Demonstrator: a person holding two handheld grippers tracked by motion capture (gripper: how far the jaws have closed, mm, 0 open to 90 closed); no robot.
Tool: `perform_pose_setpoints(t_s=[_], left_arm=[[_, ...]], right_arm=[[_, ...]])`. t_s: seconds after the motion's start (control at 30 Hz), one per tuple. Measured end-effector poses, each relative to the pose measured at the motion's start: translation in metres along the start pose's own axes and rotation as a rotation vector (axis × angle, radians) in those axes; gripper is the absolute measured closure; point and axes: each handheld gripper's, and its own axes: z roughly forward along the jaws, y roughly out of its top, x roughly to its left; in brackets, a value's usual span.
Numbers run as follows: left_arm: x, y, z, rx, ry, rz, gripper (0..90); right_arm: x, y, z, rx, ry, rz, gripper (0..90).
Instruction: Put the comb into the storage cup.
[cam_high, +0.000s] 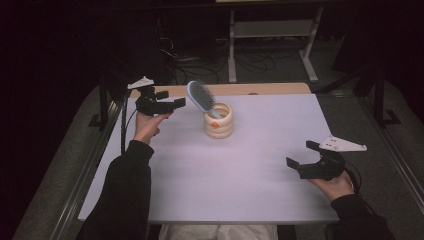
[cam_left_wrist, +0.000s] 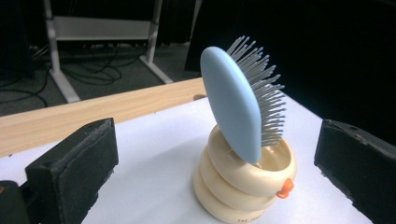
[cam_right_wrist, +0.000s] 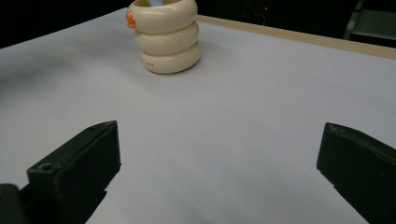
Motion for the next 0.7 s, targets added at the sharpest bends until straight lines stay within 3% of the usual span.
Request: perform_pose_setpoints(t_s=[0.3, 0.47, 0.7], left_arm=[[0.003, -0.006, -0.02, 0.01, 0.012, 0.028, 0.0], [0.005, -0.01, -0.033, -0.015, 0.016, 0.053, 0.0], [0.008, -0.014, -0.046, -0.024, 0.021, 0.057, 0.0]], right_arm=[[0.002, 0.001, 0.002, 0.004, 0.004, -0.006, 0.0], [0.003, 0.001, 0.002, 0.007, 0.004, -0.011, 0.0], [0.004, 0.001, 0.003, 0.008, 0.006, -0.013, 0.0]])
